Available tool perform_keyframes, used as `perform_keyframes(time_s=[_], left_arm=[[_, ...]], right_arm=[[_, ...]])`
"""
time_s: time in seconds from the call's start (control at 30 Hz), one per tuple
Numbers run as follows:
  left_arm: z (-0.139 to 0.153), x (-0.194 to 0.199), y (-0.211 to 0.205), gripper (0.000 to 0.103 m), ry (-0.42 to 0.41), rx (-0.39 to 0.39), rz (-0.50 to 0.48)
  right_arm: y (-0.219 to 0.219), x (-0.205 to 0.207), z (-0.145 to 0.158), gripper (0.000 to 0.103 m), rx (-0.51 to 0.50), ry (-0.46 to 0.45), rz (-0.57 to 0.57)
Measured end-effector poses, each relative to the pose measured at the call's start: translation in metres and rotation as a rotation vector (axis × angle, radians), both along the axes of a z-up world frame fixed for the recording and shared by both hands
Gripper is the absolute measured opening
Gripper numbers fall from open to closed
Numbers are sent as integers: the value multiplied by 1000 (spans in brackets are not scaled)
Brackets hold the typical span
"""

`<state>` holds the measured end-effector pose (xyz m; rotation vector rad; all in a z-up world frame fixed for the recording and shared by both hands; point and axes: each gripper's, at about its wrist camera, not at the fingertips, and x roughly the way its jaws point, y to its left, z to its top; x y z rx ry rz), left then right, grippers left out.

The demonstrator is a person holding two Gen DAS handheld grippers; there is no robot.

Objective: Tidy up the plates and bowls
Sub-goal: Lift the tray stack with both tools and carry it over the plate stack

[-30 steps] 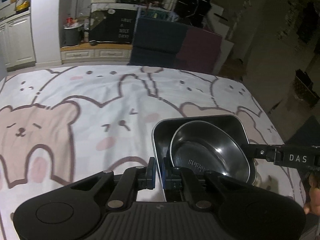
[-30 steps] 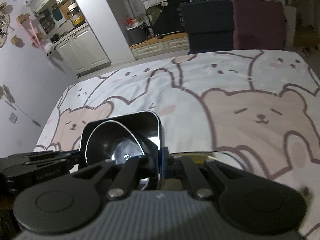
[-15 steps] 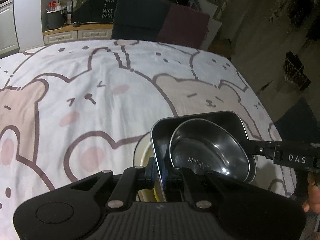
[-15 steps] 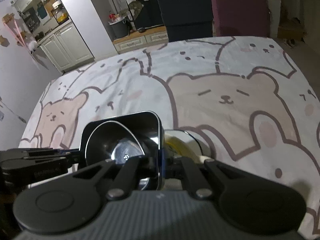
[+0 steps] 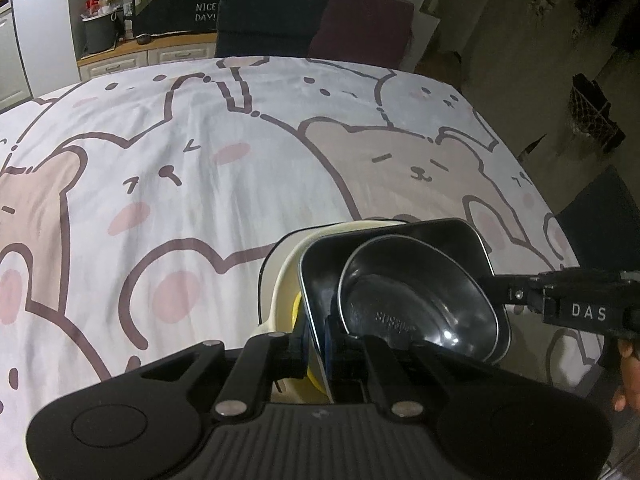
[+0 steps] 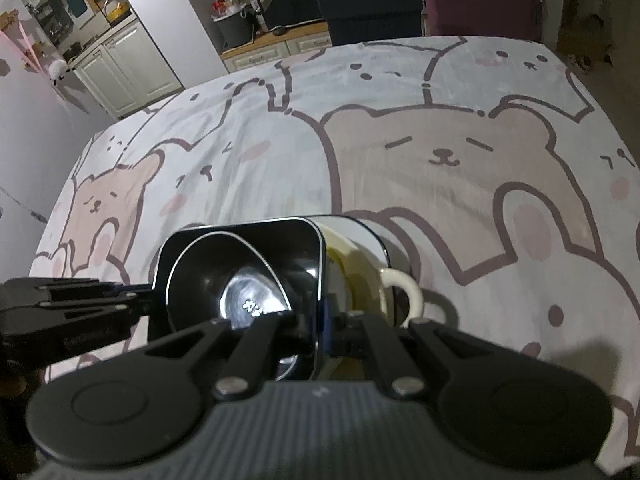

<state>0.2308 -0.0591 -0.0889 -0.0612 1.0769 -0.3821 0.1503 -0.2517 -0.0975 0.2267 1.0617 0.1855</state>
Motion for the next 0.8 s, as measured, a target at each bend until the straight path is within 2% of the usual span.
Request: perform_keyframes(time_s=[0.8], left_arm=[[-5, 2, -3, 8, 10, 0, -19]], right_arm=[[-4, 8, -10, 5, -6, 45, -9]])
